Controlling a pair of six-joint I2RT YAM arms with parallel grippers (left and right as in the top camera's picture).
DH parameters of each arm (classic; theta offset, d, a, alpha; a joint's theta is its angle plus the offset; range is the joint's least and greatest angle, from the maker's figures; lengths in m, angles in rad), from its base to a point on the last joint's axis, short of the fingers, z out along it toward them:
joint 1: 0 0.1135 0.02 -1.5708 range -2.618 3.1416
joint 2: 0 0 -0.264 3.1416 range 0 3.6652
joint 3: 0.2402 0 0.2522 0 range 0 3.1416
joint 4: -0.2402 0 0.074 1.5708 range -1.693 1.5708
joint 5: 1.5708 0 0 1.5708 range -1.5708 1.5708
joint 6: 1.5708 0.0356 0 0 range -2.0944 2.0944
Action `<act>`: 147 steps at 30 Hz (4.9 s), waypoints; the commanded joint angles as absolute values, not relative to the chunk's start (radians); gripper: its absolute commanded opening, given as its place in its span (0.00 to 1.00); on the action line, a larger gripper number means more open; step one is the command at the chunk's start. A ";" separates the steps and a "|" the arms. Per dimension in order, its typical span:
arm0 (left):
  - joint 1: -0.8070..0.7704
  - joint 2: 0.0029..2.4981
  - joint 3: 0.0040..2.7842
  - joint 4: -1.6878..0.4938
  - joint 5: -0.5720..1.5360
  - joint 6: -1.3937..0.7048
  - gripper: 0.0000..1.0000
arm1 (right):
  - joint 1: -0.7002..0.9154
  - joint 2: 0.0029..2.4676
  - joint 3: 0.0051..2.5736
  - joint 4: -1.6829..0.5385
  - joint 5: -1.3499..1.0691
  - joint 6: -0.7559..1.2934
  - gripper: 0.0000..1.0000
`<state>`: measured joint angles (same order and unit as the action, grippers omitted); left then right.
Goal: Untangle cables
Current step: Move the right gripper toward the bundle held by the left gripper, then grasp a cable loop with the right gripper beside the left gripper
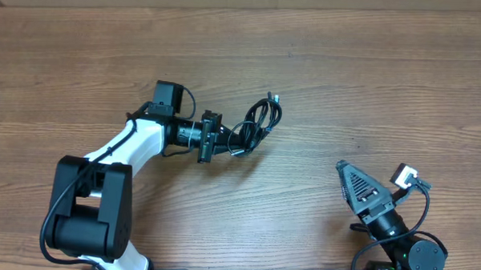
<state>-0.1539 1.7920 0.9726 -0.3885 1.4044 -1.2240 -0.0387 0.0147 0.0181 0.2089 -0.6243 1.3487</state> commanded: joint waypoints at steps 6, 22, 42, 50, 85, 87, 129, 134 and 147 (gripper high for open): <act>-0.144 1.778 0.986 -0.384 1.449 -1.283 0.04 | -0.035 0.154 0.152 0.238 -0.567 1.440 1.00; -0.123 1.778 0.986 -0.339 1.449 -1.378 0.04 | -0.035 0.942 0.465 0.368 -0.966 1.158 1.00; -0.119 1.778 0.986 -0.339 1.327 -1.359 0.04 | 0.295 1.242 0.465 0.461 -0.806 1.235 0.71; -0.152 1.778 0.986 -0.339 1.327 -1.347 0.04 | 0.368 1.242 0.465 0.458 -0.745 1.241 0.52; -0.226 1.778 0.986 -0.339 1.343 -1.401 0.04 | 0.422 1.249 0.465 0.433 -0.598 1.222 0.18; -0.238 1.778 0.986 -0.339 1.343 -1.424 0.04 | 0.422 1.249 0.465 0.432 -0.595 1.222 0.15; -0.276 1.778 0.986 -0.339 1.359 -1.448 0.04 | 0.422 1.249 0.465 0.399 -0.511 1.222 0.04; -0.282 1.778 0.986 -0.339 1.361 -1.448 0.04 | 0.422 1.249 0.465 0.399 -0.509 1.222 0.04; -0.280 1.778 0.986 -0.339 1.371 -1.448 0.04 | 0.422 1.249 0.465 0.392 -0.511 1.100 0.04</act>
<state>-0.2428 1.7920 0.9726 -0.3382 1.2850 -1.4494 0.4194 1.2430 0.4461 0.3920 -0.5385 1.1610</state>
